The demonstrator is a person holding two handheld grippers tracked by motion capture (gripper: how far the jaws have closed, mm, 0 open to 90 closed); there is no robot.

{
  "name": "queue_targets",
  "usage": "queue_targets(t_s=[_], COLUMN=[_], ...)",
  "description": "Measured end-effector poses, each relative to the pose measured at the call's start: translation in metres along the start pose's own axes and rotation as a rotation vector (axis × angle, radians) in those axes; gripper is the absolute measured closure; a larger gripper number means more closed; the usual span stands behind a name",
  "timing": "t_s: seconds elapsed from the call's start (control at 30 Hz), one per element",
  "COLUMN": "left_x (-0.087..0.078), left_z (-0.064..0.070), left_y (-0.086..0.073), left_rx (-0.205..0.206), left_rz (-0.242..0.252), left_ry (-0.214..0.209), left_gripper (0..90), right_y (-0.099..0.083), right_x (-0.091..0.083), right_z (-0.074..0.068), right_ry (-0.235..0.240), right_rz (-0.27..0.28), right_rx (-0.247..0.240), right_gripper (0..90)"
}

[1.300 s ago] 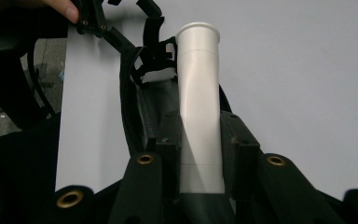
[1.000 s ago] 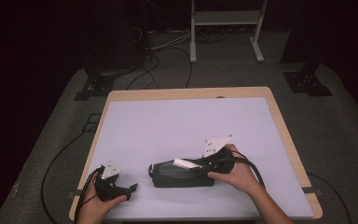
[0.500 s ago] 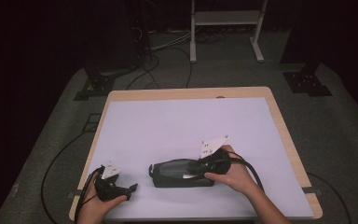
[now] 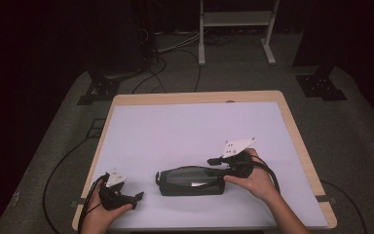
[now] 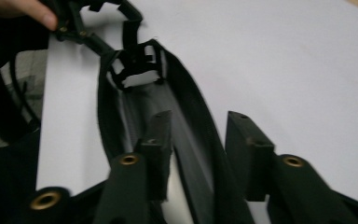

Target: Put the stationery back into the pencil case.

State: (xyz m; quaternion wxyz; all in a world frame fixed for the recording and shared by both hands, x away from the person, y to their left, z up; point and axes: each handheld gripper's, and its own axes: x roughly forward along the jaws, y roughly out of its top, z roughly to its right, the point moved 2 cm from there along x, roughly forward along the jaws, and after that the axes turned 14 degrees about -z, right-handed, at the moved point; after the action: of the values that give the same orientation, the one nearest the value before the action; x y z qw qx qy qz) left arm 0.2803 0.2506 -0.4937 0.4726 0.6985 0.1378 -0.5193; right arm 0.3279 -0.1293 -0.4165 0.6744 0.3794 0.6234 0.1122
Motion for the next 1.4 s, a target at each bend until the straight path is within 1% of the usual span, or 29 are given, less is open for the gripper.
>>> queue_targets(t_s=[0.17, 0.3, 0.4, 0.7, 0.77, 0.8, 0.9, 1.17, 1.2, 1.4], left_x=[0.0, 0.0, 0.0, 0.0, 0.0, 0.0, 0.0, 0.0, 0.0, 0.0], left_z=[0.0, 0.0, 0.0, 0.0, 0.0, 0.0, 0.0, 0.0, 0.0, 0.0], left_y=[0.0, 0.0, 0.0, 0.0, 0.0, 0.0, 0.0, 0.0, 0.0, 0.0], left_rx=[0.003, 0.003, 0.003, 0.003, 0.003, 0.003, 0.003, -0.001, 0.004, -0.001], left_rz=[-0.001, -0.002, -0.002, -0.002, -0.001, -0.002, -0.001, 0.004, 0.0, 0.004], left_ry=[0.001, 0.001, 0.001, 0.001, 0.001, 0.002, 0.002, 0.002, 0.003, 0.002], left_gripper=[1.8, 1.8, 1.7, 1.7, 1.8, 1.8, 1.7, 1.8, 1.8, 1.8], right_y=[-0.008, -0.014, -0.02, -0.043, -0.049, -0.051, -0.06, -0.084, -0.087, -0.106], right_x=[-0.006, -0.01, -0.013, -0.027, -0.031, -0.032, -0.037, -0.048, -0.049, -0.053], right_z=[0.007, 0.01, 0.012, 0.017, 0.018, 0.018, 0.02, 0.027, 0.027, 0.029], right_ry=[-0.038, -0.055, -0.077, -0.125, -0.135, -0.141, -0.156, -0.218, -0.223, -0.255], right_rz=[0.004, 0.003, 0.001, 0.012, 0.017, 0.019, 0.025, 0.014, 0.011, -0.011], right_rx=[0.036, 0.061, 0.074, 0.122, 0.14, 0.139, 0.166, 0.223, 0.231, 0.263], right_gripper=[43.4, 38.7, 35.7, 32.6, 31.8, 31.4, 30.0, 26.8, 26.4, 24.2])
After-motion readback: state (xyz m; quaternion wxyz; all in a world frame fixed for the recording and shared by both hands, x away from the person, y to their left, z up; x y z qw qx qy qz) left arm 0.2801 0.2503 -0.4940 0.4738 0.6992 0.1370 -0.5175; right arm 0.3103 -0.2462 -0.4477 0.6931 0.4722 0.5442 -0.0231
